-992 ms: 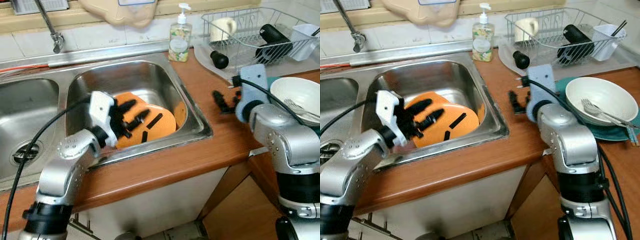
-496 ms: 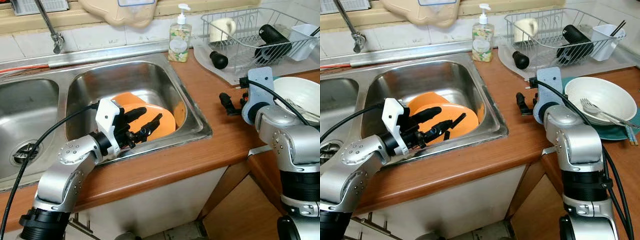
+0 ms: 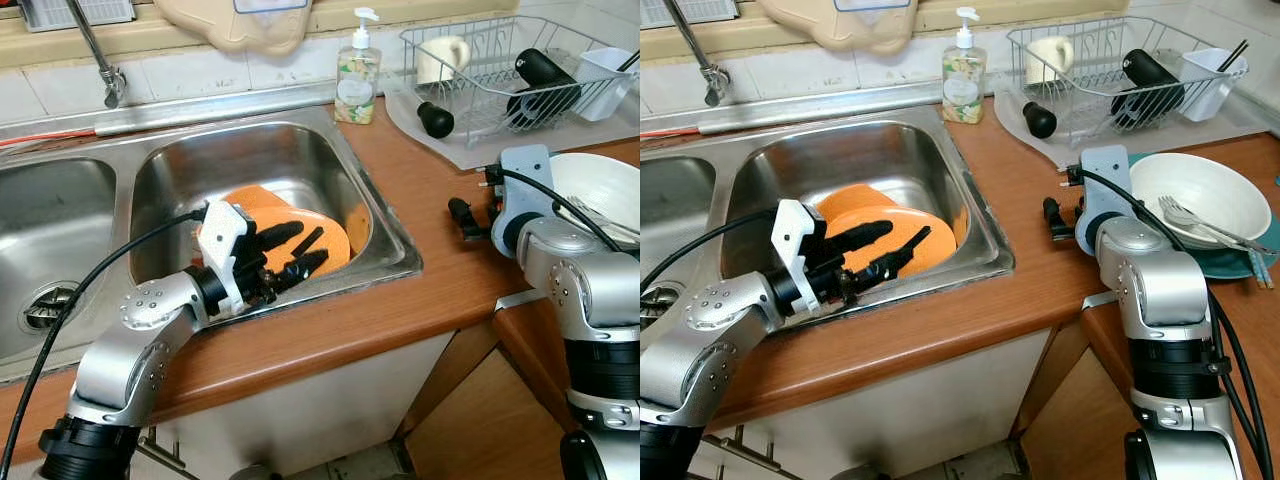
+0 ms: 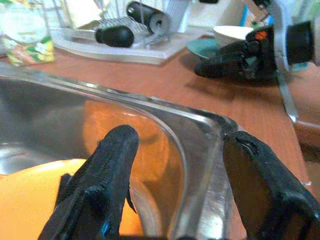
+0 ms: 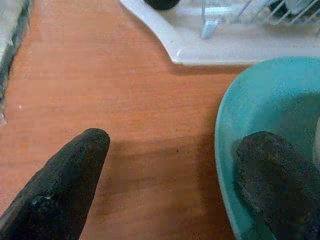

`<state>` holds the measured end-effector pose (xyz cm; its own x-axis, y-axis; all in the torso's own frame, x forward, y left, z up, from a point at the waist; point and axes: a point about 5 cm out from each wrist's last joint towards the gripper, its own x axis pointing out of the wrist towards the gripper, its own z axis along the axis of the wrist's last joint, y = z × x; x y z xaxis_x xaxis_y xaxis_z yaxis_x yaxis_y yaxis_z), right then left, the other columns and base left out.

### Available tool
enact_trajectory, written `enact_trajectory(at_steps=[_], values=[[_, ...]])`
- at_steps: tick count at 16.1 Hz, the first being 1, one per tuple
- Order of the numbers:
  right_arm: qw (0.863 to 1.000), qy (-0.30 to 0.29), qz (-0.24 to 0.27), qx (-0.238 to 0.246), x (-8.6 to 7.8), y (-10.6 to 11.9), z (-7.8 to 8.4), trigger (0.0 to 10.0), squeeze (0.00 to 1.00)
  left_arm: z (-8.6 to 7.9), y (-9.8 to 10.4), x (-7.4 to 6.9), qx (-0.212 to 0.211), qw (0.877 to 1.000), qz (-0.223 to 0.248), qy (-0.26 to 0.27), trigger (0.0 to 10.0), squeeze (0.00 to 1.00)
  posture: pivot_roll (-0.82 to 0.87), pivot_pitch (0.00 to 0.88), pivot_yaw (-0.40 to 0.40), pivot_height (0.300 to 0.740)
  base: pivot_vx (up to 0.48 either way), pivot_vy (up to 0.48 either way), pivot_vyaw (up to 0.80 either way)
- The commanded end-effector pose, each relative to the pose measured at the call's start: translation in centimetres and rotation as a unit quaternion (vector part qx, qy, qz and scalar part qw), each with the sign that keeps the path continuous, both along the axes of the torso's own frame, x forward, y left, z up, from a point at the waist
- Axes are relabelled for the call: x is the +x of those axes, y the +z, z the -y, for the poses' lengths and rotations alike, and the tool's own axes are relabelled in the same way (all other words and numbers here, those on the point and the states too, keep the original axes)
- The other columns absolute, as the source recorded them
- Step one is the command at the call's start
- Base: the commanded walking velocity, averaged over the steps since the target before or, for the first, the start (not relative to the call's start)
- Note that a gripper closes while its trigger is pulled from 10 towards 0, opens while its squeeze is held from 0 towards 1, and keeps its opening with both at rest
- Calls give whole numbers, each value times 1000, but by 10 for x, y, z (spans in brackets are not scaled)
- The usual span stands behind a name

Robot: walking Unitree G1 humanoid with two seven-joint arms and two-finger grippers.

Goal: Kitchen organization

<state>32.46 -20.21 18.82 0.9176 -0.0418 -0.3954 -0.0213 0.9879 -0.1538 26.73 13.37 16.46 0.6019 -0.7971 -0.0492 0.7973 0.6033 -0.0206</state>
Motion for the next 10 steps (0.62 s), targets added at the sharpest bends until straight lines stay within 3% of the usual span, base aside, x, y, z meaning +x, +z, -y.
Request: enact_trajectory(at_steps=[1, 6, 10], values=[[1000, -15, -11, 1, 0, 0, 8, 10000, 0, 1, 2, -4, 4, 1000, 1, -14, 10000, 0, -135, 0, 37, 740, 0, 0, 0], [998, -12, -59, 26, -5, -13, 10, 10000, 0, 5, 3, -16, -5, 997, -23, -71, 10000, 0, -136, 0, 37, 740, 0, 0, 0], [994, 19, -78, 71, -9, -14, -2, 10000, 0, 5, 3, -21, -12, 996, -36, -85, 10000, 0, -136, 0, 37, 740, 0, 0, 0]])
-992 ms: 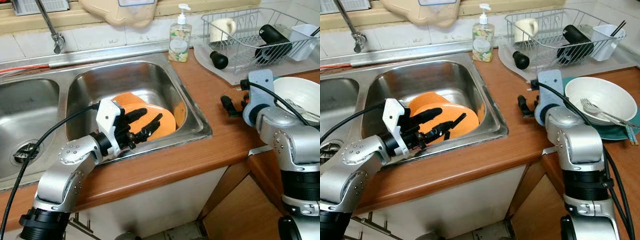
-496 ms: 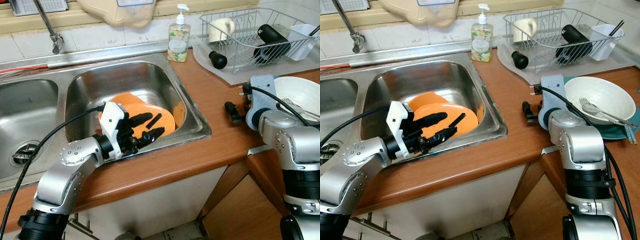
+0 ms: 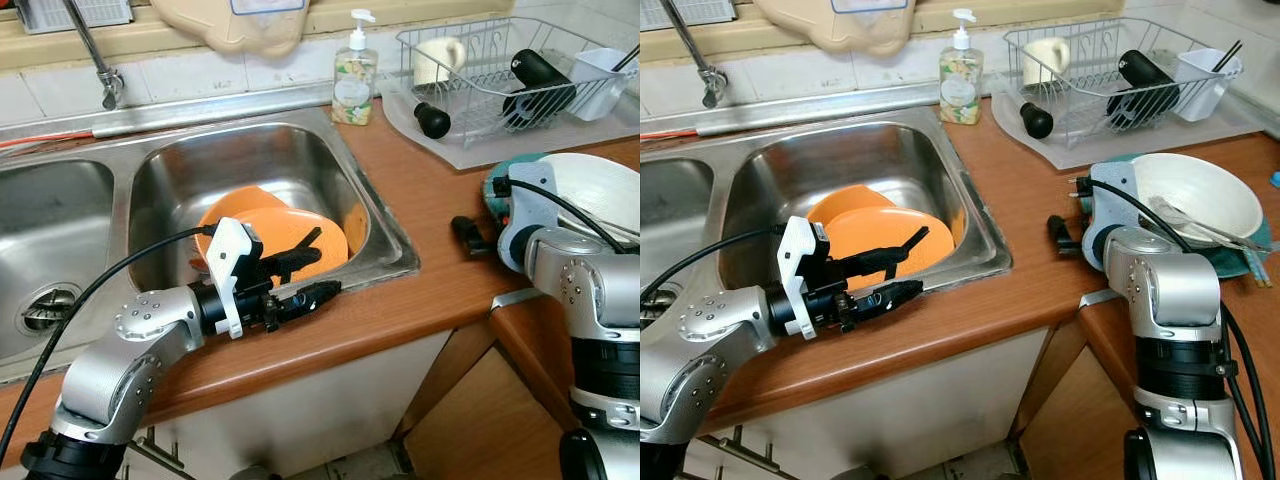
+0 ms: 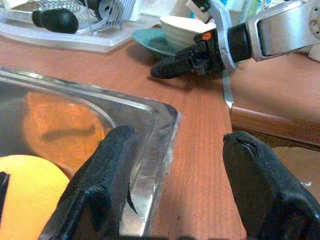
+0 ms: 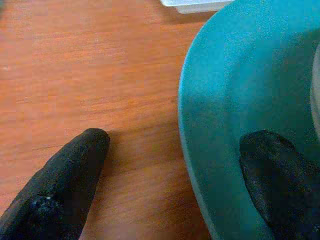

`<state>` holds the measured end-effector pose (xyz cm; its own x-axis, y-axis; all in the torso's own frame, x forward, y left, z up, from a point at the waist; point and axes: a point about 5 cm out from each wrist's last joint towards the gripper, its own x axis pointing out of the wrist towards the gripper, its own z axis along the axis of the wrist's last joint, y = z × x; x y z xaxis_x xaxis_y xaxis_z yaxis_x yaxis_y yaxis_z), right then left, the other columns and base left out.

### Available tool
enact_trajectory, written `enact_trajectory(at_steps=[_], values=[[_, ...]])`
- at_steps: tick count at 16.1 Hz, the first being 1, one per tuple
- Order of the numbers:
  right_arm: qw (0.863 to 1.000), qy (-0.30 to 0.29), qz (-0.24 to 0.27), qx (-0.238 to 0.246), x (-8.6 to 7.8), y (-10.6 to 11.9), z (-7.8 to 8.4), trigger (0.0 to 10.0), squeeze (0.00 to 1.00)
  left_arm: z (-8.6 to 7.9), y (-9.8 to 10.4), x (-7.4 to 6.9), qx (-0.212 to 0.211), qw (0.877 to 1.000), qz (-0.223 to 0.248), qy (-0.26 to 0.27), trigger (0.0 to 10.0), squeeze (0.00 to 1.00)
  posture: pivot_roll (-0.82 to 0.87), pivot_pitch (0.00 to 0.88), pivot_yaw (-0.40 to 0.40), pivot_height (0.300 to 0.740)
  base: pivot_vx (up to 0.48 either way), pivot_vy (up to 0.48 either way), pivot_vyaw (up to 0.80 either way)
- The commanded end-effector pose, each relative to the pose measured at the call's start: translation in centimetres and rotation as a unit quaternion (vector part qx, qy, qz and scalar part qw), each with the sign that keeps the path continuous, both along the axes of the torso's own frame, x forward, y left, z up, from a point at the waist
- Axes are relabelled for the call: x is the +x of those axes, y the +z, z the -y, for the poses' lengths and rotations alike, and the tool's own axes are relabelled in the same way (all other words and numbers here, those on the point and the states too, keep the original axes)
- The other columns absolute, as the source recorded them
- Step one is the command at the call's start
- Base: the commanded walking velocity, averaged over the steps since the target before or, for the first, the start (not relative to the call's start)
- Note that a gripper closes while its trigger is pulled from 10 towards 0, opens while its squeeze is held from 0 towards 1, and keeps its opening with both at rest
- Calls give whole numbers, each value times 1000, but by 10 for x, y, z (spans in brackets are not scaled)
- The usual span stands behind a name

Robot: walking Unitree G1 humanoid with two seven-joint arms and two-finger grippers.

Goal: Kitchen organization

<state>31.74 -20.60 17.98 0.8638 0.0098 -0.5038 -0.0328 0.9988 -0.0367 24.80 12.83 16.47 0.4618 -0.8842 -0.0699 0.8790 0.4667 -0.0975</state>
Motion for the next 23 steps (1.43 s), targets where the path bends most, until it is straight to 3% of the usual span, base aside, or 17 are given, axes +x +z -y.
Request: enact_trajectory(at_steps=[1, 3, 8, 15, 23], values=[[999, 33, -20, 30, -3, -5, -13, 10000, 0, -1, 4, -1, -1, 1000, 2, -4, 10000, 0, -134, 0, 35, 740, 0, 0, 0], [998, 42, -24, 37, -6, -5, -19, 10000, 0, -1, 4, -2, 1, 1000, 1, -4, 10000, 0, -134, 0, 35, 740, 0, 0, 0], [991, 115, -14, 61, -12, -2, -51, 10000, 0, -7, 5, -4, 5, 1000, 0, 2, 10000, 0, -110, 0, 30, 740, 0, 0, 0], [965, 246, 20, 91, -14, 8, -97, 10000, 0, -10, 8, -2, 10, 1000, 9, 12, 10000, 0, -88, 0, 20, 740, 0, 0, 0], [942, 318, 44, 97, -16, 14, -117, 10000, 0, -16, 9, 1, 18, 999, 18, 35, 10000, 0, -82, 0, 16, 740, 0, 0, 0]])
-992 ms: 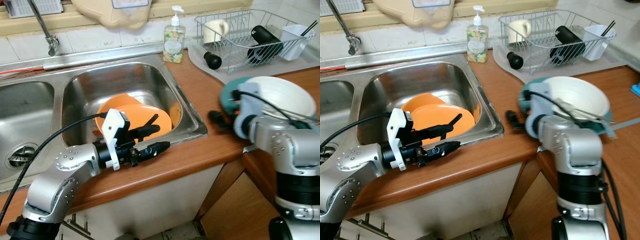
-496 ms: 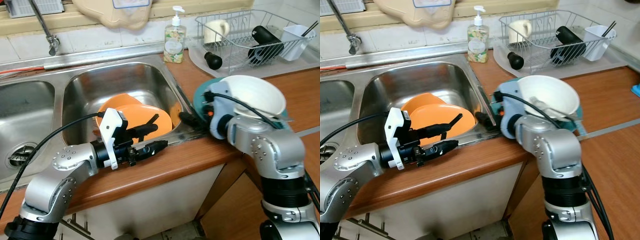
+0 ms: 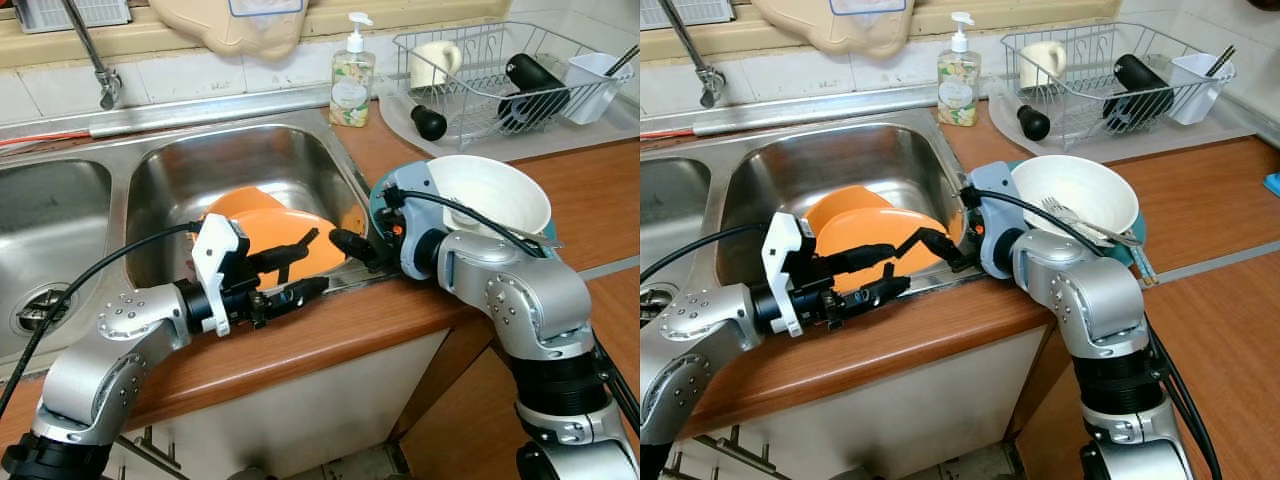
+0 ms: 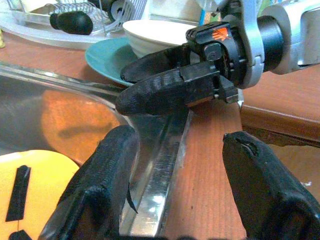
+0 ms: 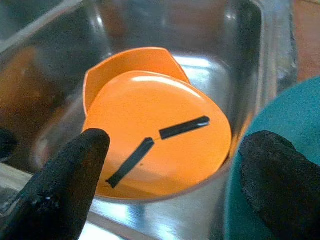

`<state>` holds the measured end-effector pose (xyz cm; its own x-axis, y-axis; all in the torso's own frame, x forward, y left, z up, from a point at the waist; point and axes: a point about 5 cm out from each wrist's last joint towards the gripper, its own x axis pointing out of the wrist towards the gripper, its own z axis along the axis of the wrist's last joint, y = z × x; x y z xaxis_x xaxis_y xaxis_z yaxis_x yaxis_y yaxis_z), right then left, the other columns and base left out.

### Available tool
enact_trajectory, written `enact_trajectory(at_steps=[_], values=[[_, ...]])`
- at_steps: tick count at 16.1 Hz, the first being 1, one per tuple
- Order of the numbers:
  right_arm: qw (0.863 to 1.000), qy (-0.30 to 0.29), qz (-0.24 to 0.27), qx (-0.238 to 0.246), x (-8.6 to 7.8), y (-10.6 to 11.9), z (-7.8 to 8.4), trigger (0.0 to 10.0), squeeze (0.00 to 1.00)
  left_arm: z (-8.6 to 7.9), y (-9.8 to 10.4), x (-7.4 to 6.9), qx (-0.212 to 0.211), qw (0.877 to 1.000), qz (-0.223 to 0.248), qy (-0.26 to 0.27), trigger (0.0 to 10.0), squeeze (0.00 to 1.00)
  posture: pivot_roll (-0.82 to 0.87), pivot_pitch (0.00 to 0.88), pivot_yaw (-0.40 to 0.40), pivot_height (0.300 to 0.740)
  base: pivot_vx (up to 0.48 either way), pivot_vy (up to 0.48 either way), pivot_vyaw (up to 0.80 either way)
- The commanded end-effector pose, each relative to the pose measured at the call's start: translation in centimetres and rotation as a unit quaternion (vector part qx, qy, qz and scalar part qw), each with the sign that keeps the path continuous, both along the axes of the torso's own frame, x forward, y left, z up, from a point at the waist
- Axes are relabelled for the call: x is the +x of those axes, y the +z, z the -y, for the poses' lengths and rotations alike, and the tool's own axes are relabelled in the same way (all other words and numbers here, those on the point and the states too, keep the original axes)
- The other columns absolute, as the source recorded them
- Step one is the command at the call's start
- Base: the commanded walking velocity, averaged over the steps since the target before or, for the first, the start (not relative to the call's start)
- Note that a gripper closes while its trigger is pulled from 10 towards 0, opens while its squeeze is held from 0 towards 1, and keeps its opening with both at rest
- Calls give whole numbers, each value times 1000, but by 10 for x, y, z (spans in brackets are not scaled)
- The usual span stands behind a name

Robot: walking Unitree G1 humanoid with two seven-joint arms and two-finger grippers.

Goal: Kitchen organization

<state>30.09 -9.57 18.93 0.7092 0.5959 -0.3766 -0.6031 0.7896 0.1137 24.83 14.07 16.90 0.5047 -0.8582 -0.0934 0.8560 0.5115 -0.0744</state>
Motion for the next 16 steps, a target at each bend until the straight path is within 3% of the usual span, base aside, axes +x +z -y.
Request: enact_trajectory(at_steps=[1, 6, 9, 10, 11, 12, 13, 15, 16], values=[[1000, 26, 12, 8, 0, 6, -7, 10000, 0, -4, 4, 2, 3, 1000, 16, 14, 10000, 0, -82, 0, 16, 740, 0, 0, 0], [995, 51, 69, 53, -3, 27, -9, 10000, 0, -5, 5, 3, 1, 1000, 20, 24, 10000, 0, -85, 0, 17, 740, 0, 0, 0], [987, -28, 135, 85, 11, 56, 14, 10000, 0, -1, 6, 4, -6, 1000, 20, 19, 10000, 0, -96, 0, 23, 740, 0, 0, 0], [985, -53, 139, 85, 15, 59, 22, 10000, 290, 0, 6, 4, -6, 1000, 19, 17, 10000, 0, -96, 0, 23, 740, 0, 0, 0], [982, -73, 155, 84, 18, 65, 33, 10000, 855, 0, 5, 4, -8, 1000, 19, 16, 10000, 0, -96, 0, 23, 740, 0, 0, 0], [977, -94, 173, 81, 20, 70, 44, 10000, 1000, 1, 5, 4, -10, 1000, 19, 15, 10000, 0, -105, 0, 26, 740, 0, 0, 0], [967, -129, 203, 84, 22, 81, 67, 10000, 1000, 3, 5, 4, -12, 1000, 18, 12, 10000, 0, -105, 0, 26, 740, 0, 0, 0], [964, -139, 209, 85, 22, 83, 73, 10000, 1000, 3, 5, 4, -13, 1000, 18, 12, 10000, 0, -105, 0, 26, 740, 0, 0, 0], [944, -229, 231, 45, 24, 86, 110, 10000, 1000, 6, 5, 5, -16, 1000, 18, 6, 10000, 0, -125, 0, 36, 740, 0, 0, 0]])
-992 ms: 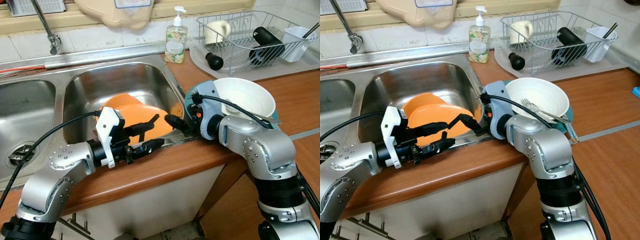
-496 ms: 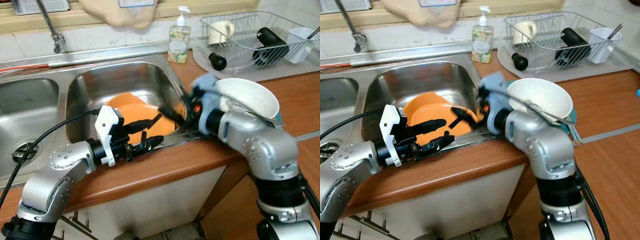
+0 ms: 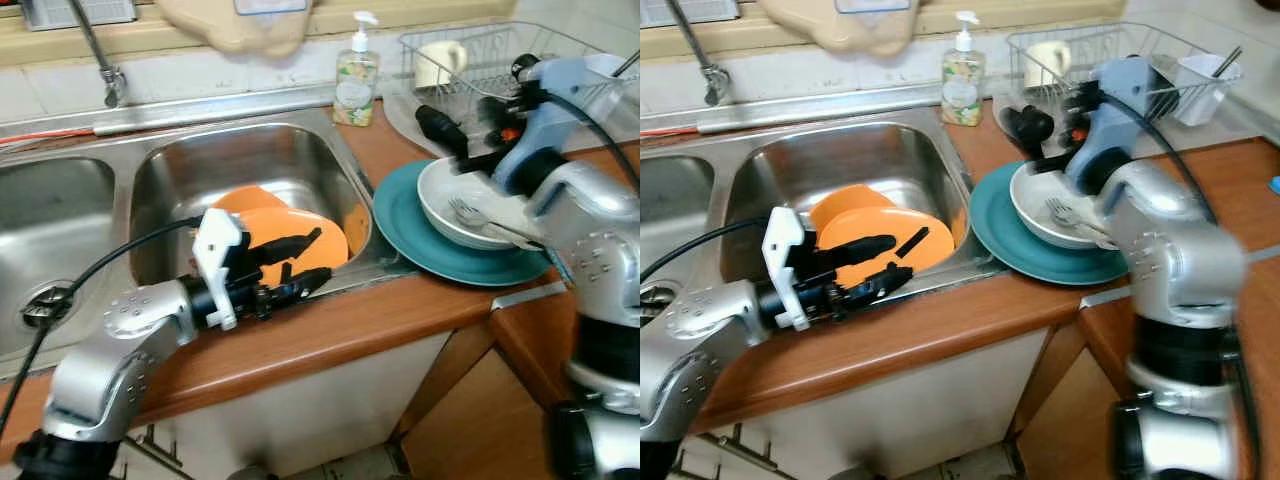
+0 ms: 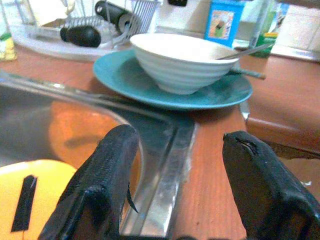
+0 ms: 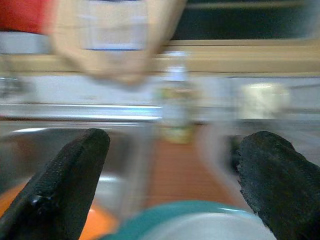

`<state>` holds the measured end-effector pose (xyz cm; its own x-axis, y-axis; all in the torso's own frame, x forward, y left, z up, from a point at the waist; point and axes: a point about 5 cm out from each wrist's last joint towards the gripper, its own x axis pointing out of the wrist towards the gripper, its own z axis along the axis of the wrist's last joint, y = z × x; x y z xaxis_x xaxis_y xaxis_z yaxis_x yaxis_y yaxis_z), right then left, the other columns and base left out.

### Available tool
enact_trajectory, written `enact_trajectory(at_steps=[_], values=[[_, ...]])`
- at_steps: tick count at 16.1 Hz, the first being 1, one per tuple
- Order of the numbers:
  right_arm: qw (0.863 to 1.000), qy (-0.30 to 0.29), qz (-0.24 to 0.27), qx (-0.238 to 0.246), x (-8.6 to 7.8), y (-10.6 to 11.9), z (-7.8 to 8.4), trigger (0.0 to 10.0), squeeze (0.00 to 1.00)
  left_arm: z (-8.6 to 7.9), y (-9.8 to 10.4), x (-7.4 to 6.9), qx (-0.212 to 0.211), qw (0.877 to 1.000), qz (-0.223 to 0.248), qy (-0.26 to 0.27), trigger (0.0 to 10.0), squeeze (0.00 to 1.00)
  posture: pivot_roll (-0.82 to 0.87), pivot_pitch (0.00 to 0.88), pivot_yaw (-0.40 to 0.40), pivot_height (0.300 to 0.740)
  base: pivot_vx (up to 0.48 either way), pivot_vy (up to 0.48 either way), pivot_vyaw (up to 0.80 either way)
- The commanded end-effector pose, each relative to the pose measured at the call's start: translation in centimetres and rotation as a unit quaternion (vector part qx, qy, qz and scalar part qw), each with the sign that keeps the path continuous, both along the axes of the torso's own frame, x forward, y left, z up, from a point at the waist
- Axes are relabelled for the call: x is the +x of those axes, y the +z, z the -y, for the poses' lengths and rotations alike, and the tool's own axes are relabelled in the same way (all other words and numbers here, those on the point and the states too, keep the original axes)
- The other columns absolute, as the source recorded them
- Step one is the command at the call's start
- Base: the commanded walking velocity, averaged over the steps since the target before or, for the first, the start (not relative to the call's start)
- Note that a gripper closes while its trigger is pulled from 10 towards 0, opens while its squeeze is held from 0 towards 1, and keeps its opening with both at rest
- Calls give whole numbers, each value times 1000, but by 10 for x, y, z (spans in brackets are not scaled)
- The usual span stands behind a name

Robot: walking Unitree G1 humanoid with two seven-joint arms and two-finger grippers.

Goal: Kitchen organization

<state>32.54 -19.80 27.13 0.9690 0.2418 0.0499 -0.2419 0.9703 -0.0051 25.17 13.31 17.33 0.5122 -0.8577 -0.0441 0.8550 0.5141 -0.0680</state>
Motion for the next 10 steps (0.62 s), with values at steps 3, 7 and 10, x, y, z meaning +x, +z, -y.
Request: enact_trajectory(at_steps=[3, 7, 10], values=[[991, -131, -4, -21, -1, -4, 52, 10000, 1000, 1, 1, 2, 1, 1000, 1, -3, 10000, 0, -131, 0, 39, 740, 0, 0, 0], [968, -229, -55, -90, -7, -31, 101, 10000, 1000, 3, 1, 1, -2, 1000, -1, -10, 10000, 0, -134, 0, 39, 740, 0, 0, 0], [945, -237, -152, -167, -18, -73, 124, 10000, 0, 5, 0, -1, -4, 1000, -5, -14, 10000, 0, -132, 0, 30, 740, 0, 0, 0]])
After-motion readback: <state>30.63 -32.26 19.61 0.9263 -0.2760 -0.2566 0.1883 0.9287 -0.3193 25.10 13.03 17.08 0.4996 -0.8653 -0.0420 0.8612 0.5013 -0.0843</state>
